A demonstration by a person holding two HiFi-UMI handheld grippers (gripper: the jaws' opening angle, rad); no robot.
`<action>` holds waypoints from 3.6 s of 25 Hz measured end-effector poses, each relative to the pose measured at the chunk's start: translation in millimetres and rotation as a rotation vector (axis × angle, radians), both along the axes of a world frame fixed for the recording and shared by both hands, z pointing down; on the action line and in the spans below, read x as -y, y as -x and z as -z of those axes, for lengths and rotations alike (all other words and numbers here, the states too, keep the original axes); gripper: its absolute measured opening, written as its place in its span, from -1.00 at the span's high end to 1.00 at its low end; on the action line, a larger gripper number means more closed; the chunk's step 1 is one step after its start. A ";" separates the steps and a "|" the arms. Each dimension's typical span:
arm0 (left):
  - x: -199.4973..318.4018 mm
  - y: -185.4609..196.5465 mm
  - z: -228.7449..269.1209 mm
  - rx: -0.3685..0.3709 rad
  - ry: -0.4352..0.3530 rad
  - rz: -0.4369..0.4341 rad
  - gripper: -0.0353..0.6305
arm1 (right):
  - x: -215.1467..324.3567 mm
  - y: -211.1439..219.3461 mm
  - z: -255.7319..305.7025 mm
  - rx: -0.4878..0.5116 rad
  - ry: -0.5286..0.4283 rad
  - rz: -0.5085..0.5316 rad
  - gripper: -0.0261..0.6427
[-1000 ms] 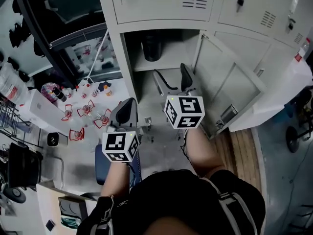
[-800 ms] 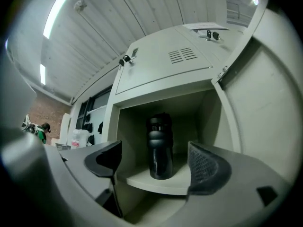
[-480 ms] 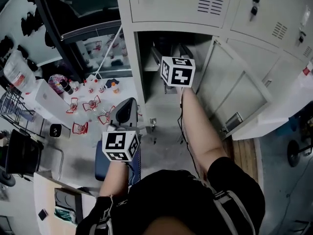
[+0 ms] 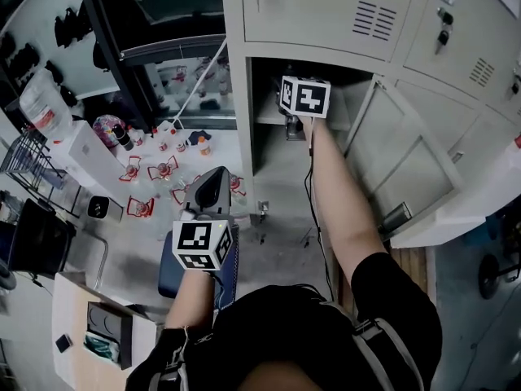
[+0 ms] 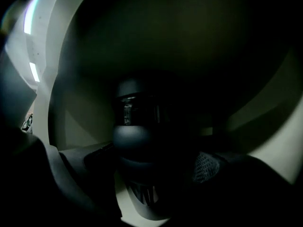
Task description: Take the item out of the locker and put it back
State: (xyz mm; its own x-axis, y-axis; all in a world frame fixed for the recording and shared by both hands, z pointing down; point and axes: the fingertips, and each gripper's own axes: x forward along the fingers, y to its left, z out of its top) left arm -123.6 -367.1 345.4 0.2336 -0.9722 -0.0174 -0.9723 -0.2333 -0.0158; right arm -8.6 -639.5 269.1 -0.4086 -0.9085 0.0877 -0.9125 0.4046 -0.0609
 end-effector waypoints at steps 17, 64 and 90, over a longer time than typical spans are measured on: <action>-6.6 -10.0 -4.3 -0.007 0.012 -0.020 0.86 | -40.9 -0.7 3.0 0.326 0.147 0.223 -0.42; -11.0 -58.8 -15.4 -0.015 0.027 -0.149 0.86 | -235.5 -55.1 -97.5 0.136 -0.017 0.169 -0.42; -16.3 -5.8 -2.7 -0.025 -0.013 -0.033 0.86 | -77.6 -33.6 11.7 0.618 0.101 0.131 -0.41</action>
